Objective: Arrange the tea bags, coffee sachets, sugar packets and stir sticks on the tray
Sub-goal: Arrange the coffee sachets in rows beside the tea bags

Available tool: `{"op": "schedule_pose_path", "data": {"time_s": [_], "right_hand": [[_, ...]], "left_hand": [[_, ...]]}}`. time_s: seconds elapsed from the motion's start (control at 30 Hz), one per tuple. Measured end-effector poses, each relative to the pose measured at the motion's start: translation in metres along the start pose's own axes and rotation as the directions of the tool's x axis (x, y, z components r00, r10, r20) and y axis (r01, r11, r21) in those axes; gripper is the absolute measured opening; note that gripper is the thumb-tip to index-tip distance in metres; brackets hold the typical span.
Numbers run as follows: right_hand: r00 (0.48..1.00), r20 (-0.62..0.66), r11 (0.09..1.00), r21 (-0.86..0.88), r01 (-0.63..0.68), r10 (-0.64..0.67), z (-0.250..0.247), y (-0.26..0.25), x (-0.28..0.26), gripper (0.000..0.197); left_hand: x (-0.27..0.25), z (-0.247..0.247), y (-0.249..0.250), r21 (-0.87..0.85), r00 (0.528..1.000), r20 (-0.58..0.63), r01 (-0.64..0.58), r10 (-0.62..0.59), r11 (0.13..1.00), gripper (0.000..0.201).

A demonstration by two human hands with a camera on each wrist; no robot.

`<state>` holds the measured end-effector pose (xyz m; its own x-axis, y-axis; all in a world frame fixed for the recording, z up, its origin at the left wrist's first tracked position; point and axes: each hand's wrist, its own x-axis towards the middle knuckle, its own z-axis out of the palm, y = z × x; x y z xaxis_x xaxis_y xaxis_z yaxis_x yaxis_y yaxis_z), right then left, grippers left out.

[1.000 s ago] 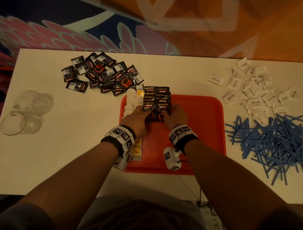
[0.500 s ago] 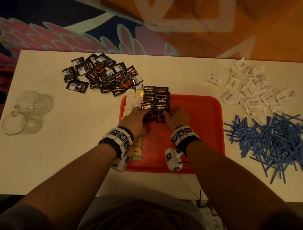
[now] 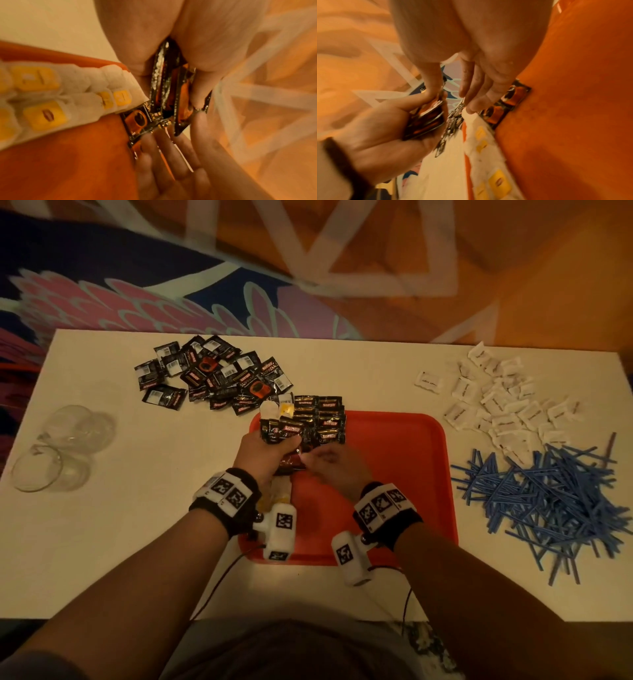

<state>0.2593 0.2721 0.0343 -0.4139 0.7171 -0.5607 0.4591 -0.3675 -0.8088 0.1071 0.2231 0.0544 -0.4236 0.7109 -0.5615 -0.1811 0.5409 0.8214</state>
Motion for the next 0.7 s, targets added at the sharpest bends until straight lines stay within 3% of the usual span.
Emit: {"op": "schedule_pose_path", "data": {"time_s": [0.07, 0.13, 0.23, 0.33, 0.53, 0.7], "right_hand": [[0.999, 0.008, 0.993, 0.11, 0.033, -0.034, 0.009, -0.008, -0.006, 0.035], [0.994, -0.048, 0.989, 0.108, 0.099, -0.095, 0.014, -0.013, -0.009, 0.021], [0.986, -0.082, 0.989, -0.015, 0.145, -0.145, 0.013, -0.019, -0.013, 0.011], [0.981, -0.03, 0.972, -0.146, 0.186, -0.192, 0.007, -0.022, -0.017, 0.013], [0.968, 0.012, 0.945, -0.214, 0.248, -0.251, 0.002, -0.026, -0.019, 0.015], [0.967, 0.083, 0.945, -0.209, 0.252, -0.24, -0.003, -0.024, -0.021, 0.021]], "left_hand": [[-0.006, 0.002, 0.002, -0.09, 1.0, 0.014, 0.017, -0.016, 0.996, 0.031], [-0.009, 0.003, 0.005, -0.132, 1.0, 0.018, -0.003, 0.005, 0.991, 0.036], [-0.014, -0.002, 0.014, -0.213, 1.0, 0.008, -0.012, 0.013, 0.977, 0.026], [-0.016, -0.009, 0.022, -0.276, 1.0, 0.004, 0.006, -0.006, 0.961, 0.016], [-0.024, -0.01, 0.024, -0.252, 0.999, 0.028, 0.023, -0.016, 0.968, 0.01], [-0.026, -0.014, 0.023, -0.227, 0.994, 0.074, -0.064, 0.083, 0.972, 0.02]]}}
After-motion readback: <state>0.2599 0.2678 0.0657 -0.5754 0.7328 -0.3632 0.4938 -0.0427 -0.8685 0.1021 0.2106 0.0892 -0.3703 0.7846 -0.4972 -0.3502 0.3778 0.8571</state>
